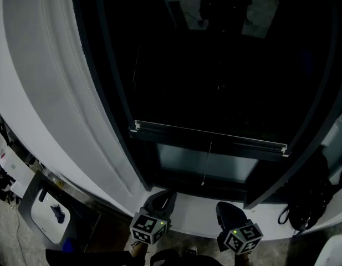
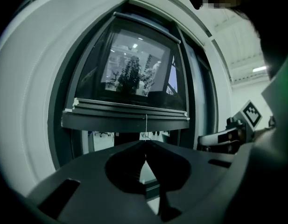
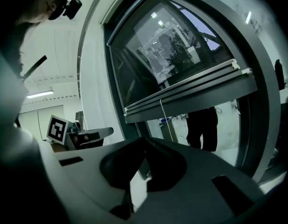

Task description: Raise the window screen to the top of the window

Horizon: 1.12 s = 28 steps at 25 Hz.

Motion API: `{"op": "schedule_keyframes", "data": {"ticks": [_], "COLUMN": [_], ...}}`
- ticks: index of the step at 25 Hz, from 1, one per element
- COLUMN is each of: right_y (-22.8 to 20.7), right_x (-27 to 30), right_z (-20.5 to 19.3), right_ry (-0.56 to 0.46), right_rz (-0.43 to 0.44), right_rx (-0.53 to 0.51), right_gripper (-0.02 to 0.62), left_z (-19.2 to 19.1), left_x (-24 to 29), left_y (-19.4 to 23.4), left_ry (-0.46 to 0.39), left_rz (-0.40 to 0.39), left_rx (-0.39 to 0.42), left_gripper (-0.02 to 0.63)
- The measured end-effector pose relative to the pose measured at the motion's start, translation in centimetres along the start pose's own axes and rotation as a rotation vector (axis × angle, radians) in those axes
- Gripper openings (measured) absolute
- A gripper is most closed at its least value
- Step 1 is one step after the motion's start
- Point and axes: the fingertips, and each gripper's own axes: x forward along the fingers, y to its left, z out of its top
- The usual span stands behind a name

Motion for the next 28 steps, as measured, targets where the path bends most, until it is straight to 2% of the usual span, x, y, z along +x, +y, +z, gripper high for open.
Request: {"op": "schedule_keyframes", "data": {"ticks": [3, 5, 7, 11, 13, 16, 20, 24, 28], "right_y": [-1.4, -2.0, -3.1, -3.7, -4.2, -5.9, -8.5, -10.1, -11.4], "right_x": [0.7, 1.2, 1.8, 3.1, 3.6, 4.2, 5.4, 6.7, 7.8], "right_z": [0.3, 0.4, 0.8, 4.3, 5.7, 7.4, 10.2, 12.0, 13.1], "right_ry": [0.021, 0.062, 0.083, 0.060, 0.062, 0.083, 0.111, 0.196, 0.297], "right_rz": [0.038, 0.075, 0.070, 0.090, 0.106, 0.054, -0.052, -0.082, -0.117], "right_rx": [-0.002, -0.040, -0.102, -0.249, -0.347, -0.537, -0.759, -0.845, -0.930], "right_gripper": [0.006, 0.008, 0.015, 0.028, 0.066, 0.074, 0.074, 0.075, 0.075], "left_z": [1.4, 2.4, 3.6, 5.5, 6.4, 8.0, 9.3, 9.0, 8.4], "left_x": [2.0, 3.4, 4.7, 7.4, 8.8, 10.7, 12.8, 14.3, 15.0], "left_y": [1.5, 2.8, 3.8, 5.8, 6.9, 8.3, 9.6, 10.7, 11.7], "left_ry": [0.028, 0.025, 0.031, 0.069, 0.097, 0.141, 0.237, 0.356, 0.427], "left_rz": [0.013, 0.033, 0.041, 0.035, 0.028, 0.003, -0.039, -0.092, -0.131], "left_rx": [0.079, 0.147, 0.209, 0.329, 0.407, 0.543, 0.797, 1.009, 1.089], "left_gripper": [0.000, 0.001, 0.000, 0.003, 0.025, 0.032, 0.035, 0.044, 0.046]}}
